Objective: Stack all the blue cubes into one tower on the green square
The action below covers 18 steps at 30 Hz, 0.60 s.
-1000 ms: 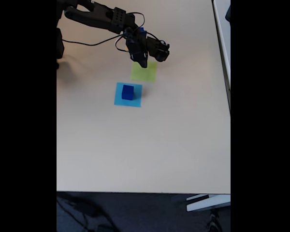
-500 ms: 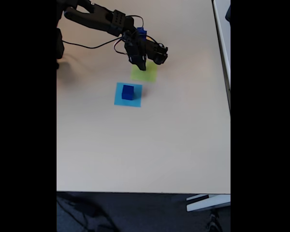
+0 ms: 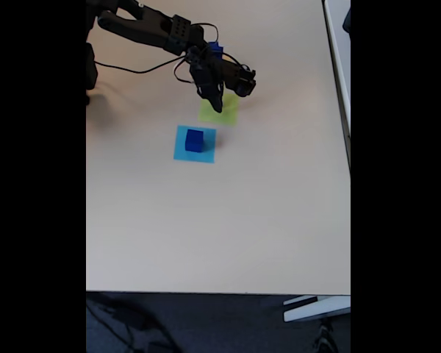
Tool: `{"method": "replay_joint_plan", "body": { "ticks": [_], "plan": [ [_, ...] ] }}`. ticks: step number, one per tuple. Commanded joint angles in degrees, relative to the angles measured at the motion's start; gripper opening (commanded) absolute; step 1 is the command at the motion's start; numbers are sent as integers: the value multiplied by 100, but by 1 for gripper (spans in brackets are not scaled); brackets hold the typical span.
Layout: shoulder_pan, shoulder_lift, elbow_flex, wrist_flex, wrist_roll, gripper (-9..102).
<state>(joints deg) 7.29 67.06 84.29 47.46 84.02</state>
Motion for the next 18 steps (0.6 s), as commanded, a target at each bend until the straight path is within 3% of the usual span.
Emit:
{"method": "replay_joint_plan", "body": {
  "ticks": [1,10,18],
  "plan": [
    [-176,343,-773,35,-62,17],
    [-729,940,-1652,62,510,20],
    [-1406,1204,-2259,1433,2373,24]
  ]
}}
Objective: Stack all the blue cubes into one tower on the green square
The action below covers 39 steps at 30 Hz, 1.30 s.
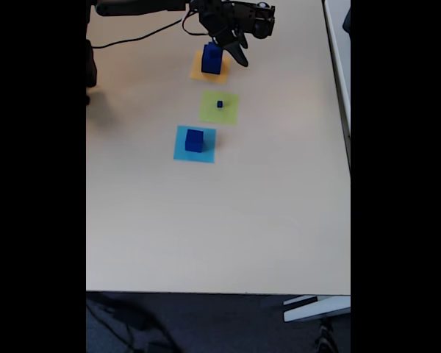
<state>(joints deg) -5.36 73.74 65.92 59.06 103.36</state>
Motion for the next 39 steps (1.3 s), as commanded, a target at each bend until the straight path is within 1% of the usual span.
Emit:
{"method": "replay_joint_plan", "body": {
  "ticks": [1,5,16,18,30,35,39],
  "plan": [
    [-193,536,-475,387,563,24],
    [-404,510,-545,712,1011,26],
    [-545,466,-431,650,1028,26],
    [-580,466,-378,650,1020,28],
    [-853,158,-501,1055,624,30],
    [-914,-141,-888,1564,431,31],
    [-817,-422,-1195,1775,79,31]
  ]
}}
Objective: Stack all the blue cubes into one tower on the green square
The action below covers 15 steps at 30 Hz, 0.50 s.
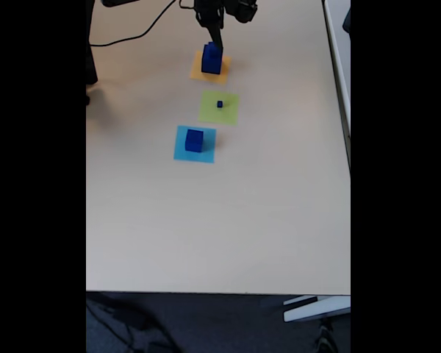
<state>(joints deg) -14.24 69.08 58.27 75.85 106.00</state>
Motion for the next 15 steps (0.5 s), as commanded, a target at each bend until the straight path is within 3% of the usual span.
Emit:
{"method": "replay_joint_plan", "body": {
  "ticks": [1,15],
  "plan": [
    [79,26,-439,132,-193,31],
    [-123,-545,-817,316,-141,31]
  ]
}}
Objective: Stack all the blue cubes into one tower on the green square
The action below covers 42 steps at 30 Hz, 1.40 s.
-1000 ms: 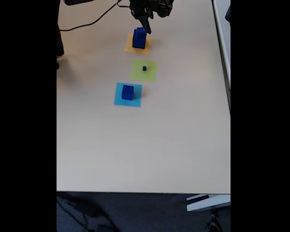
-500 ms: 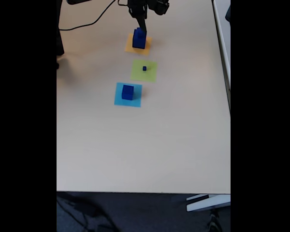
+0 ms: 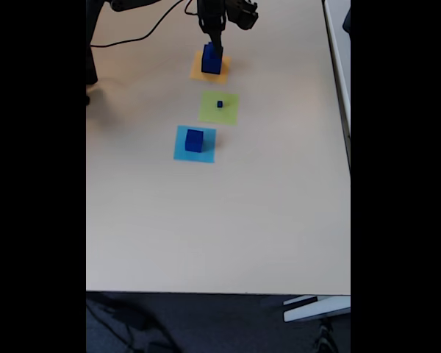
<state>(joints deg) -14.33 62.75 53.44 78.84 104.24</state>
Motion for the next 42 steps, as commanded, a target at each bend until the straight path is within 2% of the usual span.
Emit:
{"method": "replay_joint_plan", "body": {
  "ticks": [1,27,42],
  "plan": [
    [-132,70,-334,9,44,31],
    [26,264,369,-132,-448,27],
    [70,299,466,-237,-483,9]
  ]
}}
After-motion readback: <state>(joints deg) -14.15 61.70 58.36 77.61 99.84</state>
